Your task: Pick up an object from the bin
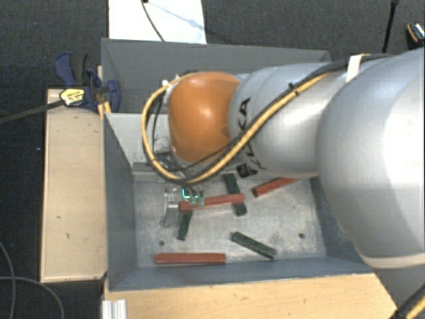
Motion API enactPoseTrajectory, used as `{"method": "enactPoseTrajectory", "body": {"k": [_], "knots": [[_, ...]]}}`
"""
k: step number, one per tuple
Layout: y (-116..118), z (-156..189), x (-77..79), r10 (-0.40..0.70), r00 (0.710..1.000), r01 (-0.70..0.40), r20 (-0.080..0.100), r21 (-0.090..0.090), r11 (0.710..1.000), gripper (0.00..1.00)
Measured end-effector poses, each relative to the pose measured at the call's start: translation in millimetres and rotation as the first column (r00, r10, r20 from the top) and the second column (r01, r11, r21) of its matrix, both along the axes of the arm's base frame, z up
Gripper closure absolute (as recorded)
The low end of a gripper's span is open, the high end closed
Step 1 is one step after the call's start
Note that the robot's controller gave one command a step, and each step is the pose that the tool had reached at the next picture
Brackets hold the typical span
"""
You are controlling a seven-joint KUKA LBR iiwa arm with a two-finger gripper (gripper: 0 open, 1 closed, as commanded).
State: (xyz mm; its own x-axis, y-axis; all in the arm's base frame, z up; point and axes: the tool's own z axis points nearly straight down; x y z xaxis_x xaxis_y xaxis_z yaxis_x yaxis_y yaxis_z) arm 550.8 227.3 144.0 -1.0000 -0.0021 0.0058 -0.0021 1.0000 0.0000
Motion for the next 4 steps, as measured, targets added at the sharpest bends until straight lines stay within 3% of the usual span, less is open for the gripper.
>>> {"method": "enactPoseTrajectory", "body": {"k": [1,2,3,4], "knots": [[-34,-77,24.2,0.053,0.999,-0.053,0.001,-0.003,0.999,0.00],[-62,-73,-36.0,0.276,0.961,-0.276,0.010,0.001,0.961,0.00],[-124,-70,-39.8,0.293,0.956,-0.293,0.011,-0.002,0.956,0.00],[-121,-71,-41.6,0.294,0.956,-0.294,0.008,0.001,0.956,1.00]]}}
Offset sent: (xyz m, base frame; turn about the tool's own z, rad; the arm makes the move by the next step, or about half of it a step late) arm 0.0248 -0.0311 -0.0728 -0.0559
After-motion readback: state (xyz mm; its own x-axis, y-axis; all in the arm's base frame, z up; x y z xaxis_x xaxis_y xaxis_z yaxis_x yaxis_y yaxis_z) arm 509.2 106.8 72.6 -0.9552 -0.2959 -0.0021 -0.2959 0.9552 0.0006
